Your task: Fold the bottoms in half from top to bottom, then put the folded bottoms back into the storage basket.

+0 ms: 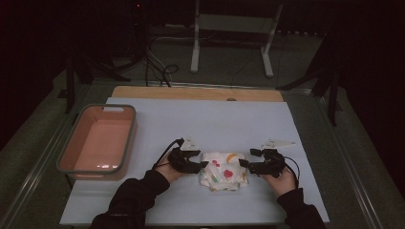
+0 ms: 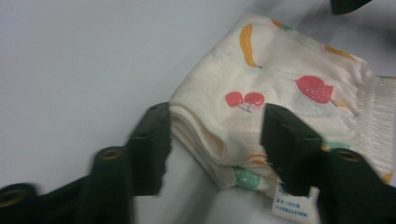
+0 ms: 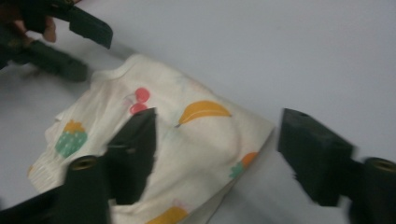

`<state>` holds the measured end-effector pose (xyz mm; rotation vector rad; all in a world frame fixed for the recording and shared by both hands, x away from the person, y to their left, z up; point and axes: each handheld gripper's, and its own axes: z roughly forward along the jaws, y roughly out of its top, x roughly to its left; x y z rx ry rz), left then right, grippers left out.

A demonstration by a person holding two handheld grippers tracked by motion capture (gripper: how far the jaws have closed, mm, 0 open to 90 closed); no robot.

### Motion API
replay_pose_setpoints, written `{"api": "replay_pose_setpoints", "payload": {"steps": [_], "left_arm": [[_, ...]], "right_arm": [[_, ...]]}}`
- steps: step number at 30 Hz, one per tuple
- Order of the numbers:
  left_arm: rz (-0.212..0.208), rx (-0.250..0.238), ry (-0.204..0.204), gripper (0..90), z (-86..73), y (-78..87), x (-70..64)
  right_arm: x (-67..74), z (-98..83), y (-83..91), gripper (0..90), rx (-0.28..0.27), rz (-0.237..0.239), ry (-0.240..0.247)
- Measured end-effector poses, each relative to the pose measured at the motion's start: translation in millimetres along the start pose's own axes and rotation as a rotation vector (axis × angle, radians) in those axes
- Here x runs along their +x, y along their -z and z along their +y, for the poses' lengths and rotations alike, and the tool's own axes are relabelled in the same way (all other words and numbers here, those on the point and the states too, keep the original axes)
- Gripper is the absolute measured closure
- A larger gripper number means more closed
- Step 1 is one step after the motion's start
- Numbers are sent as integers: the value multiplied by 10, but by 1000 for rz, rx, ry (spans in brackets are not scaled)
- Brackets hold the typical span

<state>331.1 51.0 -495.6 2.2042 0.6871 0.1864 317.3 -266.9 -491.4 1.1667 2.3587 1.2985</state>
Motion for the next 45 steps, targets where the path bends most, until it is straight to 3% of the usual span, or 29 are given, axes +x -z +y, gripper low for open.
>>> {"api": "replay_pose_setpoints", "payload": {"steps": [4,5,7,9,17,27,33,39,45], "left_arm": [[3,12,9,207,17,-1,-5],[-15,9,6,166,15,2,1],[-15,8,14,75,18,4,12],[-21,6,23,22,21,6,26],[-13,-10,48,8,32,27,98],[12,-13,70,8,79,9,149],[23,-8,100,8,104,-46,191],[30,4,109,8,111,-78,218],[28,-20,104,8,130,-83,233]], "right_arm": [[3,-6,20,158,-10,-7,9],[4,-9,22,138,-6,-7,20],[1,-11,36,138,-12,0,22],[5,-9,37,134,5,-21,41],[-31,-27,50,135,-18,-16,25],[-68,-3,31,152,-22,-19,46],[-93,12,14,162,-18,-47,53],[-119,11,1,165,-19,-43,45],[-114,18,6,164,-21,-37,44]]}}
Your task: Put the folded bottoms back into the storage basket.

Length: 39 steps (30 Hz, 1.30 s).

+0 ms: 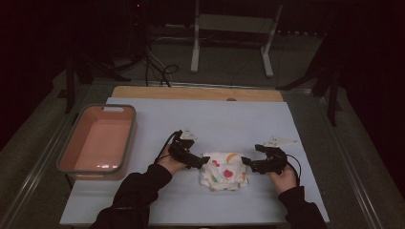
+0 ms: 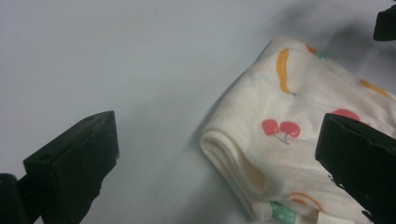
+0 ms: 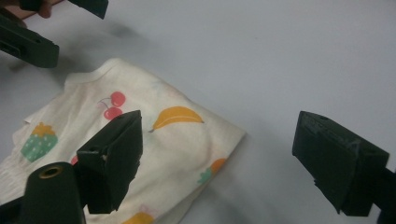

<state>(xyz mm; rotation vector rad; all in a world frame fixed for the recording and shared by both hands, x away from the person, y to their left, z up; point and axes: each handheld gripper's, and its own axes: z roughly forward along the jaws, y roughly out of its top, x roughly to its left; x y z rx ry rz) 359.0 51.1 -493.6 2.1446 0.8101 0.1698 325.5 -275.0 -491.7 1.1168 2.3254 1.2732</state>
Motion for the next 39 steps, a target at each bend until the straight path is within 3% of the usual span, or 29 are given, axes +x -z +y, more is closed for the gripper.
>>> {"api": "replay_pose_setpoints", "payload": {"steps": [2,7,15,17,24,31,35,39], "left_arm": [[-20,-8,3,8,22,-8,-1],[-10,-41,3,8,48,-24,-4],[-21,-49,69,9,63,-95,73],[-43,-64,91,9,60,-116,112],[-93,-28,132,39,37,-230,188],[-85,2,71,217,-30,-283,124],[-89,35,37,280,-73,-325,94],[-81,39,3,347,-101,-344,50]], "right_arm": [[-3,6,3,164,0,-5,2],[-11,22,11,160,2,-7,0],[-23,36,-18,156,1,-14,-3],[-20,41,-29,157,5,-11,3],[4,48,-66,158,-3,-1,1],[21,14,-90,159,13,12,-1],[26,-4,-93,159,13,14,-1],[30,-4,-76,159,12,11,-1]]}}
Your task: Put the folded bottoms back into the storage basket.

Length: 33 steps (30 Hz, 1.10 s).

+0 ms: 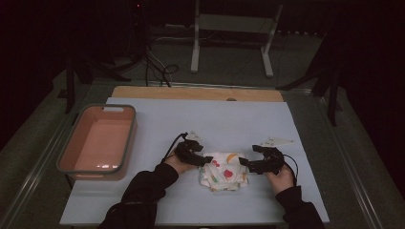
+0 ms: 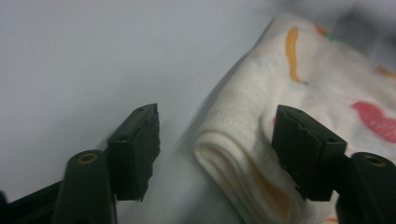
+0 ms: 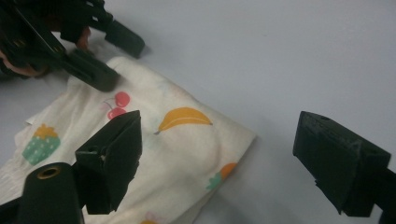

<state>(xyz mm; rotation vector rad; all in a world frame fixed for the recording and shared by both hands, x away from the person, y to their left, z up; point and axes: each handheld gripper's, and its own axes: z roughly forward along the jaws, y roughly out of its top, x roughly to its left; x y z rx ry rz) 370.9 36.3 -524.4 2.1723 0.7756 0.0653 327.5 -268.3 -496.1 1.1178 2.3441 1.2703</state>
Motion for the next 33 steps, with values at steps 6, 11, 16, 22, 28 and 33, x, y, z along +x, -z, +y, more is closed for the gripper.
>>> {"api": "replay_pose_setpoints", "payload": {"steps": [6,11,16,22,28,33], "left_arm": [[56,27,-45,447,-7,-14,-67],[79,37,-59,489,-15,-16,-124],[70,39,-52,573,-20,-14,-164],[64,55,-36,653,-4,-14,-188],[43,63,-24,747,5,-17,-210],[50,72,-30,805,18,-17,-244]], "right_arm": [[4,-6,12,160,3,-2,0],[2,-12,29,160,1,-2,-1],[-10,-15,38,160,1,-11,-4],[-11,-12,26,160,-3,-5,-4],[5,-18,4,159,6,-3,-3],[1,-29,-4,156,12,-6,-10]]}}
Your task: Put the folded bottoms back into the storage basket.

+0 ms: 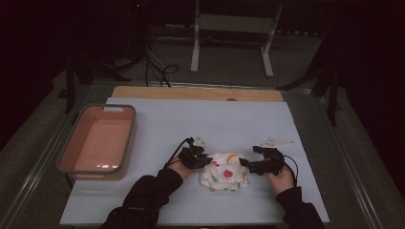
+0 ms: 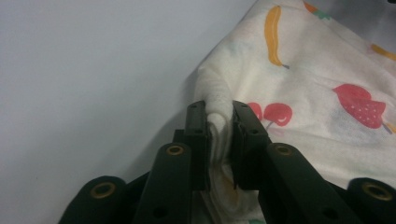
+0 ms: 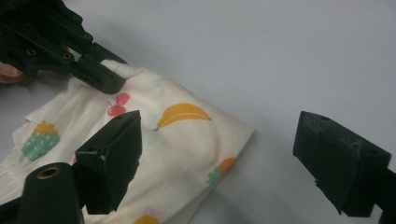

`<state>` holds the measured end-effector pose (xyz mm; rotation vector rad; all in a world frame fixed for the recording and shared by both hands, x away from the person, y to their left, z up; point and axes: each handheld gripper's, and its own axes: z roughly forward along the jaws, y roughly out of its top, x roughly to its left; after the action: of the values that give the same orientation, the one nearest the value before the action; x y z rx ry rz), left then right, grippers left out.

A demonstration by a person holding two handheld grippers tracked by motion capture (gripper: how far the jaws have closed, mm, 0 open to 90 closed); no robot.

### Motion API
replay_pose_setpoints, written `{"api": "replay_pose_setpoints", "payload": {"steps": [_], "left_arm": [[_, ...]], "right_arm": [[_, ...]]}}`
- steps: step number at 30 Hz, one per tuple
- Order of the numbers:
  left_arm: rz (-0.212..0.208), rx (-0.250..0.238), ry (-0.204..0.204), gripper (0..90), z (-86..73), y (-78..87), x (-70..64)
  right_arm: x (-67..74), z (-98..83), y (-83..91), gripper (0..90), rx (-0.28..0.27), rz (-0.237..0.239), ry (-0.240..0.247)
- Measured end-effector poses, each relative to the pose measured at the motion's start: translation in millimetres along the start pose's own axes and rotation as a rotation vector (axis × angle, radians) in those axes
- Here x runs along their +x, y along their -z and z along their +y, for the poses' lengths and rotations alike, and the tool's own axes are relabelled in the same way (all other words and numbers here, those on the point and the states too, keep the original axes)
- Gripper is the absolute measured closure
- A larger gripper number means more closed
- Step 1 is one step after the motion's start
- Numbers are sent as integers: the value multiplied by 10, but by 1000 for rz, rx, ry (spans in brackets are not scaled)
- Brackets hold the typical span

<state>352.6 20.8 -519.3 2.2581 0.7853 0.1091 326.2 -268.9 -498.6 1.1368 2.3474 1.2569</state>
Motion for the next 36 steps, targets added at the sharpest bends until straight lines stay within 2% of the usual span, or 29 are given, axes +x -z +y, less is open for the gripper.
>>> {"api": "replay_pose_setpoints", "payload": {"steps": [4,9,11,15,16,23,27,30,33,34,36], "left_arm": [[6,9,-21,822,19,16,-6],[10,-21,-26,828,21,50,-24],[8,-25,-47,828,28,73,-27],[7,-44,-58,829,42,106,-48],[6,-49,-72,829,58,135,-61],[2,-71,-96,829,106,202,-94],[2,-74,-105,829,125,217,-117],[-5,-86,-113,829,136,236,-131],[-3,-88,-123,829,140,247,-136],[-4,-89,-122,829,142,250,-138],[-9,-94,-120,829,144,252,-145]], "right_arm": [[-7,-8,-2,154,4,-2,-2],[-46,-32,-22,152,12,-6,-11],[-56,-44,-35,153,14,-12,-15],[-73,-55,-53,157,13,-5,-21],[-86,-54,-72,159,10,6,-25],[-116,-52,-144,157,23,15,-11],[-119,-74,-219,155,52,7,-1],[-86,-71,-289,165,62,0,41],[-87,-66,-343,173,72,11,50],[-95,-66,-356,174,77,30,56],[-91,-61,-386,186,80,27,54]]}}
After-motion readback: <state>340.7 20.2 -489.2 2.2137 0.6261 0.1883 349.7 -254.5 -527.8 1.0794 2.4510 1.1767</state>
